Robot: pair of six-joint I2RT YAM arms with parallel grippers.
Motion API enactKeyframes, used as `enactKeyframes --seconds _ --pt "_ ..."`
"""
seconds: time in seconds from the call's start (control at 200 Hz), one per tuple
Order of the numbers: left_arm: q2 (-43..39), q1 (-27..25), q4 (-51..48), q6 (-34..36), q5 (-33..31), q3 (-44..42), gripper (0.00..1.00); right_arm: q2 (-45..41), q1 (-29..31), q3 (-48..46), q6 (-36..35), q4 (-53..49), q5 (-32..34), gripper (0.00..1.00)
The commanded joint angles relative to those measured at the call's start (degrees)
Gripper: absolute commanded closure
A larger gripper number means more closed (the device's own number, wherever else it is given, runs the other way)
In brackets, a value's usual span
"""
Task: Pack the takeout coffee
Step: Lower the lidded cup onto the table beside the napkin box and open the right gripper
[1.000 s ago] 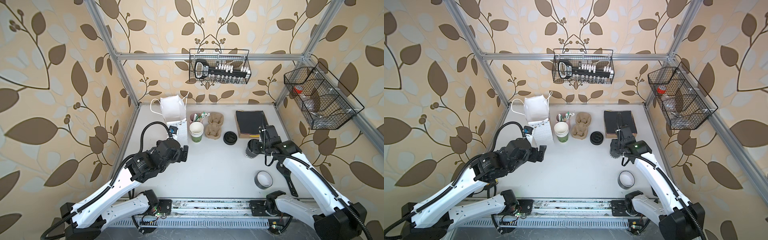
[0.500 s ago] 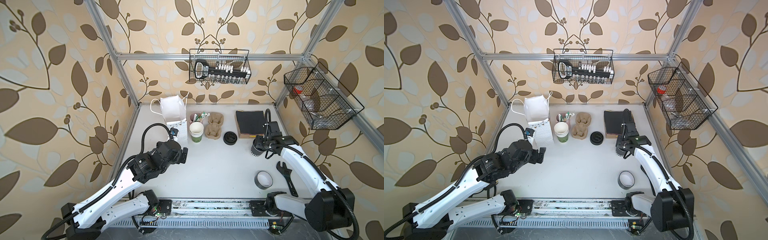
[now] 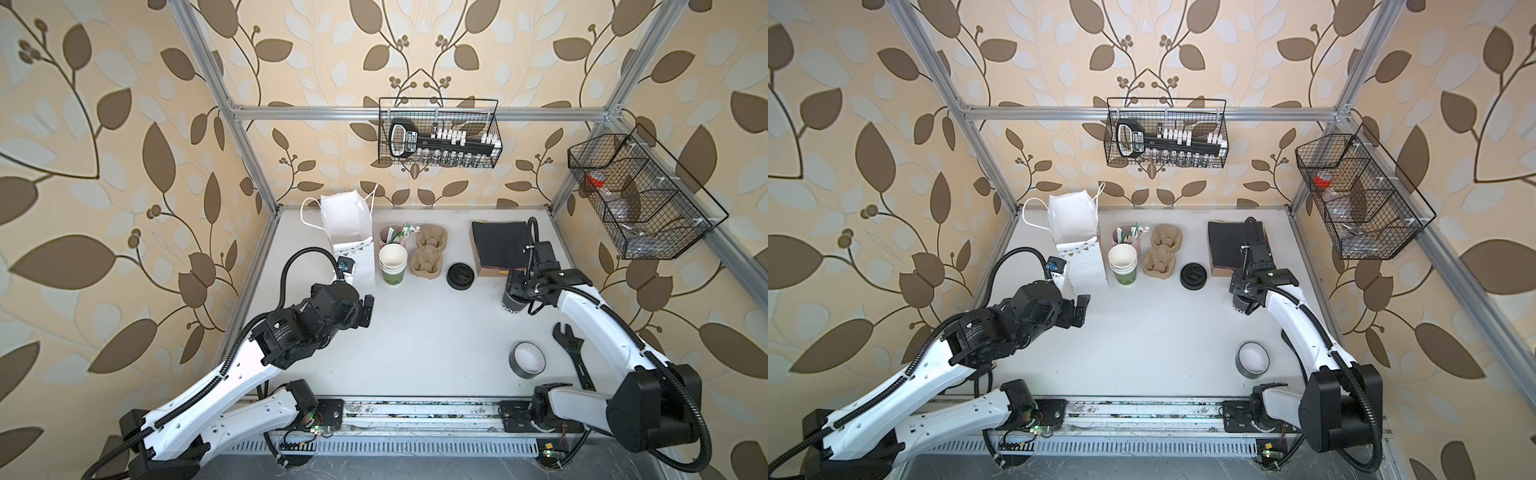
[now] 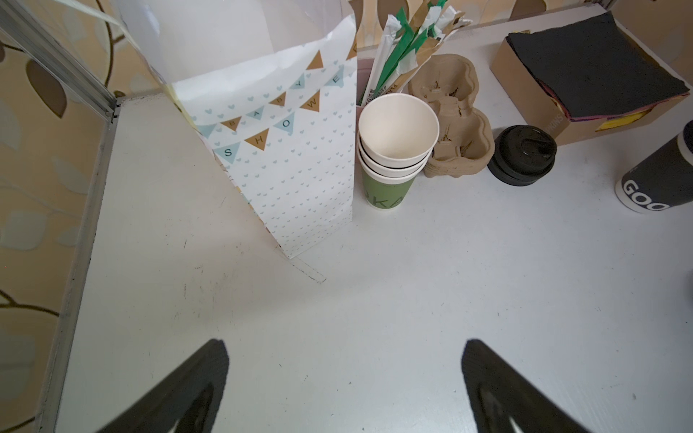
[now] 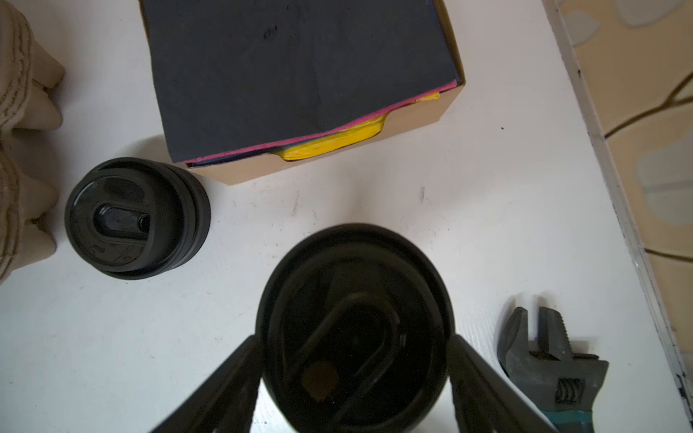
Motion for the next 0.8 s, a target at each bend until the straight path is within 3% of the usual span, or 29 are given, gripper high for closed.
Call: enactKeyframes --seconds 0.0,0.175,0.315,0.575,0.65,0.795 --pt "-0.68 0.55 0.22 0.94 -2.56 -0.19 0.01 -0.76 -0.22 0.36 -0.59 0.24 0.91 0.20" --pt "-0.69 0.55 0.31 0.96 -2.17 -0.24 0.01 -1.36 -0.21 1.67 -0.05 -0.84 0.79 0.17" --pt "-2.60 0.55 1.18 0.82 -2.34 -0.24 0.01 -8.39 1.49 3.11 1.10 0.12 -0.55 0.17" --pt "-2.85 2.47 2.16 0.27 0.84 4.48 0.01 -8.65 17.62 9.33 3.11 -2.74 -3.75 0.18" --pt "-1.58 6.52 1.57 0.47 3.26 7.00 0.01 -8.46 22.87 9.53 4.07 -1.80 -2.93 0.18" --pt "1.11 20.60 0.18 -1.54 16.76 11.94 0.01 -4.25 29.80 11.51 4.94 -0.10 -2.25 0.21"
